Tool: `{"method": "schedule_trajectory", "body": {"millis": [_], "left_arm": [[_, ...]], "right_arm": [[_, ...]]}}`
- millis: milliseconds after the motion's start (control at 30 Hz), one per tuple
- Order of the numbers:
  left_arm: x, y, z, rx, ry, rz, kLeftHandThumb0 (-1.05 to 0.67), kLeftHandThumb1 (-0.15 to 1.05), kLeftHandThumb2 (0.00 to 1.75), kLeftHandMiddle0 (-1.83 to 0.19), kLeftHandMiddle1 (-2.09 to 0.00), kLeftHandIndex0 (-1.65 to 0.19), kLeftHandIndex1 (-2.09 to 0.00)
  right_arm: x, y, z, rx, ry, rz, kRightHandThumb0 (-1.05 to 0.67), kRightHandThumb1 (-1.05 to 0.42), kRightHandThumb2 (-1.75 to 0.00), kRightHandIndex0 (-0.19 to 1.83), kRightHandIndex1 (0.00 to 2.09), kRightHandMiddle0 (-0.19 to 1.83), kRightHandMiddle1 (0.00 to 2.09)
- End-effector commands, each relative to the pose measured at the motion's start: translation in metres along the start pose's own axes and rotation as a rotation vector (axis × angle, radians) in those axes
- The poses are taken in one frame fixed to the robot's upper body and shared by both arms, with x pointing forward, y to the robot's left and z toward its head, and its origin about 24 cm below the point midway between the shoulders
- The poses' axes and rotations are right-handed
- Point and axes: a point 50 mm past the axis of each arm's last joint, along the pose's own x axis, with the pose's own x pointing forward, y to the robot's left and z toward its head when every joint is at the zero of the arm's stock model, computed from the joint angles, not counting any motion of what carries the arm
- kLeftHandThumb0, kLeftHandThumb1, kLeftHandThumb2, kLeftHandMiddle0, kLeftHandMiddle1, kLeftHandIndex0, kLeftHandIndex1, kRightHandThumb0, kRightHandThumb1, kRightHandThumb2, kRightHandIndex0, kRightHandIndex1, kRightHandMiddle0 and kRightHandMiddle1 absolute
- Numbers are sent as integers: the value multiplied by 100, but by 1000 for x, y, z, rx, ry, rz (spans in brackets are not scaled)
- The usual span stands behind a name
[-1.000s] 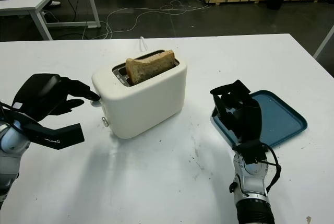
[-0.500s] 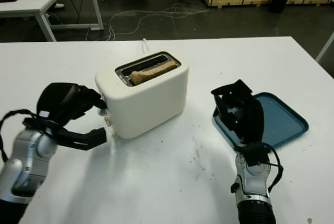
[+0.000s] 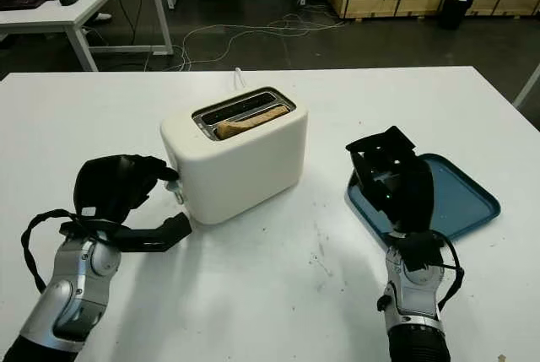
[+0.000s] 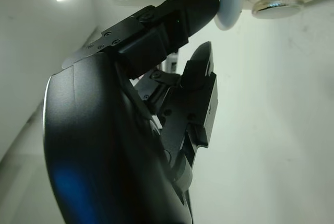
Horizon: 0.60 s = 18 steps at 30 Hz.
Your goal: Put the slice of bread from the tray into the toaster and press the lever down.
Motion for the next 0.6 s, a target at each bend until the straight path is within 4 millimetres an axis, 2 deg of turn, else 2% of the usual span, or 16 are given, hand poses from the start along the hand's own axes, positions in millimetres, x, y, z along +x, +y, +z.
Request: {"method": "schedule_trajectory", "body": {"millis": [0, 300, 400, 500, 567], "left_arm": [[-21, -51, 3, -37, 28, -274, 14, 92, 28, -83, -156, -112, -1], [-29, -80, -1, -58, 105, -371, 13, 92, 33, -78, -126, -115, -2], [-33, -93, 2, -61, 114, -424, 13, 92, 33, -67, -124, -112, -1], [-33, -96, 6, -103, 104, -446, 19, 92, 28, -65, -103, -106, 0], [-30, -94, 9, -85, 78, -456, 18, 92, 29, -73, -93, -104, -1]], "right_arm": [[1, -1, 4, -7, -25, 3, -39, -92, -30, 96, 175, 63, 175], [1, -4, 4, -16, -25, 6, -39, -92, -30, 96, 175, 63, 175], [0, -4, 4, -23, -24, 12, -38, -92, -30, 96, 175, 63, 175], [1, -3, 4, -18, -25, 18, -38, -92, -31, 95, 175, 62, 175], [1, -2, 3, -8, -23, 21, -37, -92, -31, 95, 175, 63, 175]]}}
